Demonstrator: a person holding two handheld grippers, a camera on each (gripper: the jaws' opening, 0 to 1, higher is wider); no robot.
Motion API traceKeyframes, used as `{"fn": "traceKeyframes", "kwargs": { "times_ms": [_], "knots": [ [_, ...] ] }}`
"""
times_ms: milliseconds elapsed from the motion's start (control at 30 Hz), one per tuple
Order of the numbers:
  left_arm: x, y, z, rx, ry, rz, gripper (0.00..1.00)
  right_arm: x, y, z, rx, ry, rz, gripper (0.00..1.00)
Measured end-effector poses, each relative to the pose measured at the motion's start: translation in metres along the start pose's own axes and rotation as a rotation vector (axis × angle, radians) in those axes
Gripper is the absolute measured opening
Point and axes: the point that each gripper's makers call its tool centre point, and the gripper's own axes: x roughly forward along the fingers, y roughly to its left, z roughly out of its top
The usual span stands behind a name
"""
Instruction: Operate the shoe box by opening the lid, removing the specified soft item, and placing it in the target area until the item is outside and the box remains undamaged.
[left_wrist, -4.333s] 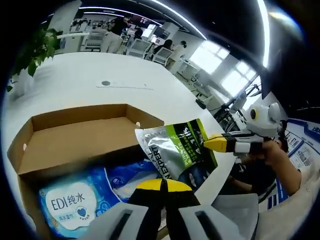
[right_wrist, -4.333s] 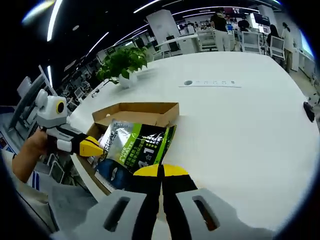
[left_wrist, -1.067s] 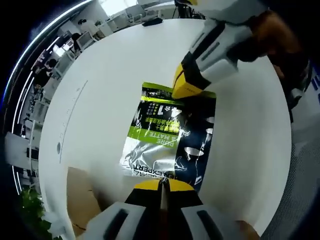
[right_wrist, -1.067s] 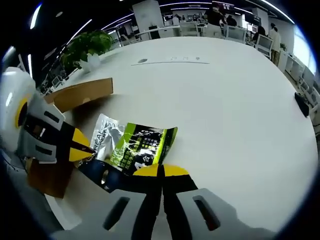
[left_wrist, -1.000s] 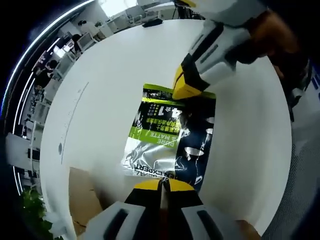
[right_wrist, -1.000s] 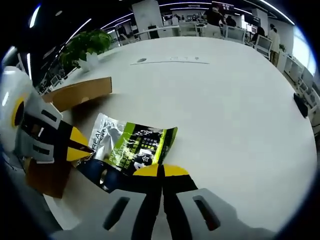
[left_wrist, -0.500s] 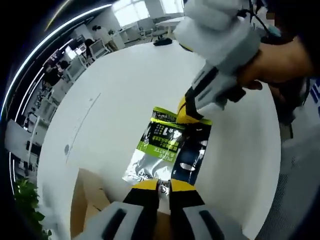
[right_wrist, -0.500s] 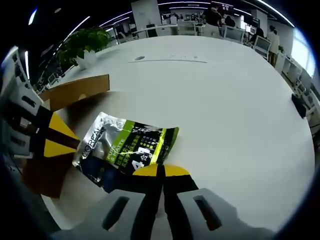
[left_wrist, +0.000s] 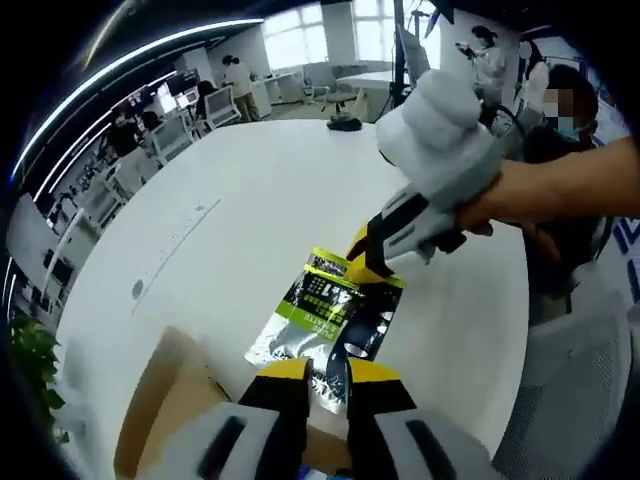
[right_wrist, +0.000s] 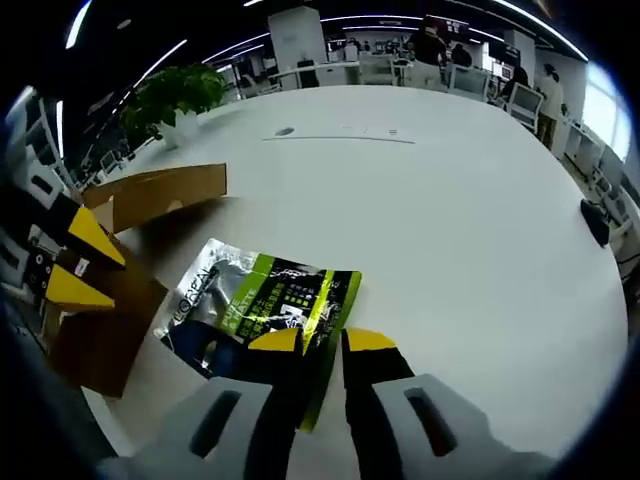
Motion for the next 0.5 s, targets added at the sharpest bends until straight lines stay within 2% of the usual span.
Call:
{"fn": "traceKeyframes", "kwargs": {
  "times_ms": [300, 500],
  "knots": [
    [-0.018, 0.004, 0.001, -0.060, -0.064, -0.026, 0.22, -0.011, 0.011, 0.000, -0.045, -0.007, 0.018, 0.23],
    [-0.029, 0.007, -0.001, -0.114, -0.105, -0.022, 0.23, -0.022, 0.018, 0.006, -0.059, -0.019, 0.034, 0.27]
  ]
}}
